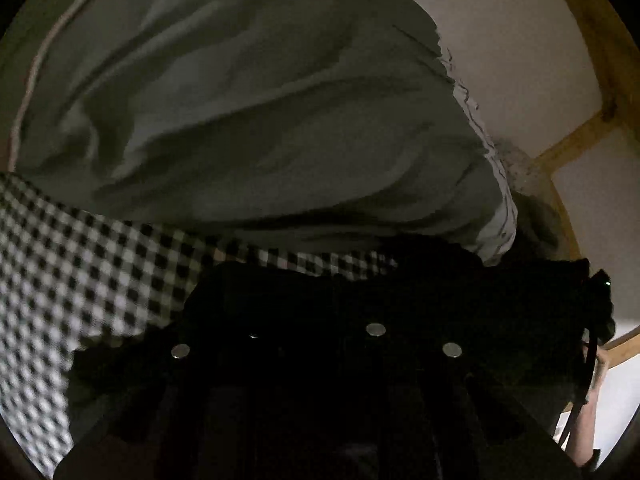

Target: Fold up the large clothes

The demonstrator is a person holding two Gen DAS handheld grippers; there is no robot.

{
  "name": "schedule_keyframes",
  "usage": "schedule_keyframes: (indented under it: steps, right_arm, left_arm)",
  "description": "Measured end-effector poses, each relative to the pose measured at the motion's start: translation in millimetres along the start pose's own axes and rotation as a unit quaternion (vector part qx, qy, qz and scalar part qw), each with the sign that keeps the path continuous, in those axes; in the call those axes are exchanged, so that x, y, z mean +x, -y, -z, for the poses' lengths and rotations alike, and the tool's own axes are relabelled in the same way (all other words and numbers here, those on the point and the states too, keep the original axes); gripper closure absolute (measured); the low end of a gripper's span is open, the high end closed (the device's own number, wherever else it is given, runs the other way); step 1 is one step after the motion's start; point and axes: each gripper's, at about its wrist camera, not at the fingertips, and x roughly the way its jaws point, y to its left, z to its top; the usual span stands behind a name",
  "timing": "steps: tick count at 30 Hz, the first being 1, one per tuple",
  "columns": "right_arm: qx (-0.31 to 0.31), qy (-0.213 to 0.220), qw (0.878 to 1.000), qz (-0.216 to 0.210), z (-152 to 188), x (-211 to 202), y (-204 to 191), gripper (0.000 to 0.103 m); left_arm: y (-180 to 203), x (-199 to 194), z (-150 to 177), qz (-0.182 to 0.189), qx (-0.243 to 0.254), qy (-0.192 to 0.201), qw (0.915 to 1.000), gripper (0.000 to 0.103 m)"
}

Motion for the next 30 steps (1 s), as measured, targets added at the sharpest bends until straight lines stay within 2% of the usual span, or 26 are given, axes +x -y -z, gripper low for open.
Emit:
schedule_keyframes:
  steps: [2, 4, 5, 6, 7, 8, 9, 10, 11, 12, 14, 16, 17, 18, 19, 20, 21, 24, 27, 28, 29, 30]
  right_arm:
    - [-0.067, 0.001, 0.998, 0.001, 4, -27, -24, 0.074]
    - [-0.125, 0.001, 0.992, 0.023, 16, -50, -46, 0.067]
    - [-0.164, 0.013, 0.985, 0.057, 30, -62, -62, 0.046]
    - [-0.191, 0.038, 0.978, 0.071, 42, -73, -72, 0.015]
    - [-0.209, 0.084, 0.972, 0.070, 54, -90, -80, 0.006]
    - [-0.203, 0.160, 0.965, 0.040, 67, -117, -83, 0.003]
    - [-0.182, 0.193, 0.964, 0.008, 74, -136, -81, 0.003]
    - [-0.174, 0.191, 0.966, 0.000, 83, -144, -85, 0.003]
    - [-0.196, 0.178, 0.964, 0.012, 95, -141, -95, 0.003]
    - [-0.242, 0.156, 0.957, 0.040, 113, -128, -109, 0.003]
    - [-0.311, 0.073, 0.943, 0.098, 152, -73, -129, 0.003]
    - [-0.322, -0.005, 0.936, 0.145, 180, -7, -129, 0.003]
    - [-0.326, -0.038, 0.927, 0.181, 192, 36, -123, 0.003]
    - [-0.338, -0.055, 0.913, 0.223, 201, 70, -119, 0.003]
    - [-0.354, -0.054, 0.894, 0.270, 207, 95, -116, 0.003]
    - [-0.368, -0.038, 0.878, 0.304, 210, 117, -117, 0.002]
    - [-0.361, -0.030, 0.876, 0.317, 208, 128, -118, 0.002]
    - [-0.296, -0.035, 0.899, 0.320, 186, 142, -119, 0.002]
    - [-0.219, -0.008, 0.949, 0.225, 156, 134, -118, 0.002]
    - [-0.188, 0.004, 0.963, 0.195, 146, 129, -114, 0.003]
    - [-0.156, 0.018, 0.969, 0.188, 131, 127, -109, 0.003]
    - [-0.139, 0.026, 0.970, 0.199, 120, 128, -104, 0.003]
  left_arm:
    - [-4, 8, 0, 0.019, -0.002, 0.002, 0.9998, 0.089]
    - [-5, 12, 2, 0.027, 0.000, 0.006, 0.9996, 0.089]
    - [-3, 13, 2, 0.026, 0.004, 0.008, 0.9996, 0.089]
    - [-2, 13, 3, 0.023, 0.007, 0.011, 0.9997, 0.089]
    - [-1, 13, 3, 0.021, 0.007, 0.013, 0.9997, 0.088]
    - [0, 13, 2, 0.021, 0.007, 0.012, 0.9997, 0.087]
    - [2, 13, 1, 0.024, 0.006, 0.012, 0.9996, 0.085]
    - [4, 10, 0, 0.025, 0.007, 0.013, 0.9996, 0.083]
    - [8, 5, -2, 0.023, 0.011, 0.016, 0.9995, 0.080]
    - [12, -1, -3, 0.021, 0.018, 0.021, 0.9994, 0.074]
    - [29, -20, -6, 0.016, 0.042, 0.039, 0.9982, 0.065]
    - [42, -38, -8, 0.021, 0.057, 0.055, 0.9967, 0.047]
    - [48, -49, -9, 0.026, 0.060, 0.062, 0.9959, 0.039]
    - [58, -64, -11, 0.044, 0.065, 0.071, 0.9944, 0.007]
    - [65, -77, -11, 0.057, 0.071, 0.079, 0.9927, 0.005]
    - [73, -91, -10, 0.047, 0.080, 0.092, 0.9915, 0.006]
    - [84, -108, -8, 0.041, 0.096, 0.106, 0.9889, 0.006]
    - [118, -143, 4, 0.020, 0.149, 0.140, 0.9787, 0.006]
    - [142, -131, 23, 0.030, 0.162, 0.114, 0.9797, 0.006]
    - [145, -122, 31, 0.019, 0.154, 0.118, 0.9807, 0.006]
    - [147, -113, 38, -0.004, 0.147, 0.127, 0.9809, 0.006]
    - [148, -102, 49, -0.042, 0.139, 0.145, 0.9786, 0.006]
